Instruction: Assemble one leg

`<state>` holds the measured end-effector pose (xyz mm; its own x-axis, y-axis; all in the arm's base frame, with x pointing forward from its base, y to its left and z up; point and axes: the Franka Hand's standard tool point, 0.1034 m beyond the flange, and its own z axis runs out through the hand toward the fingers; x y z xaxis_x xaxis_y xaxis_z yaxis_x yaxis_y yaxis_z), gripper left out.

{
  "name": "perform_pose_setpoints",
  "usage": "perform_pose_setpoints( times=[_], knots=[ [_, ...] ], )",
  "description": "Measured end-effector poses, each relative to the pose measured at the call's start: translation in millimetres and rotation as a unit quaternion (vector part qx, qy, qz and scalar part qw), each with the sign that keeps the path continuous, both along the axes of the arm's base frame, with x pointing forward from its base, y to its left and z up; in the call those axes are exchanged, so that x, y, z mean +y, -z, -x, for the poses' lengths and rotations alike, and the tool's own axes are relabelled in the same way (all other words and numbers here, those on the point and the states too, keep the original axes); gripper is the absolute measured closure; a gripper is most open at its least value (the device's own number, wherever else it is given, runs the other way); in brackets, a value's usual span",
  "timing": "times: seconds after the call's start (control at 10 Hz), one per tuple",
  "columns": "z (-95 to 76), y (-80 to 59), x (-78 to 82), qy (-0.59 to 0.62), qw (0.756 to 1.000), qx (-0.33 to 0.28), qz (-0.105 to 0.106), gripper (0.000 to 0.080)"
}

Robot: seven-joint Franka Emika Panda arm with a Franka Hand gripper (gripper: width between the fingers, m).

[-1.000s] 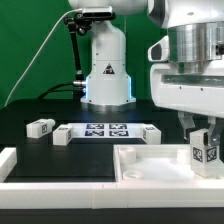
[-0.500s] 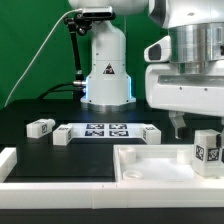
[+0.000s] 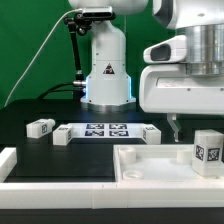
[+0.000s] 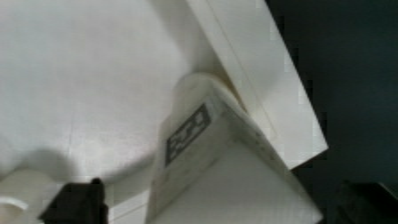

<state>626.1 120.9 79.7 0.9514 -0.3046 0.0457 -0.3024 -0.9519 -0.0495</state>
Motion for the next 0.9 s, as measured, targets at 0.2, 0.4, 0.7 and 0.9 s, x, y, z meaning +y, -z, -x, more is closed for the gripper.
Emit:
perform_pose_setpoints(
  times=[0.2,0.4,0.7,0.9],
  knots=[
    [-1.4,-1.5,-2.5,-0.11,0.994,0.002,0.019,0.0151],
    [-2.2,-1.1,-7.4,-0.202,0.979,-0.002,0.028,0.0151],
    [-2.2,-1.0,-7.4,-0.213,0.977,-0.002,0.027,0.0264],
    [-2.5,-1.3,-6.9,-0.186,0.982,-0.003,0.023,0.0406]
  ],
)
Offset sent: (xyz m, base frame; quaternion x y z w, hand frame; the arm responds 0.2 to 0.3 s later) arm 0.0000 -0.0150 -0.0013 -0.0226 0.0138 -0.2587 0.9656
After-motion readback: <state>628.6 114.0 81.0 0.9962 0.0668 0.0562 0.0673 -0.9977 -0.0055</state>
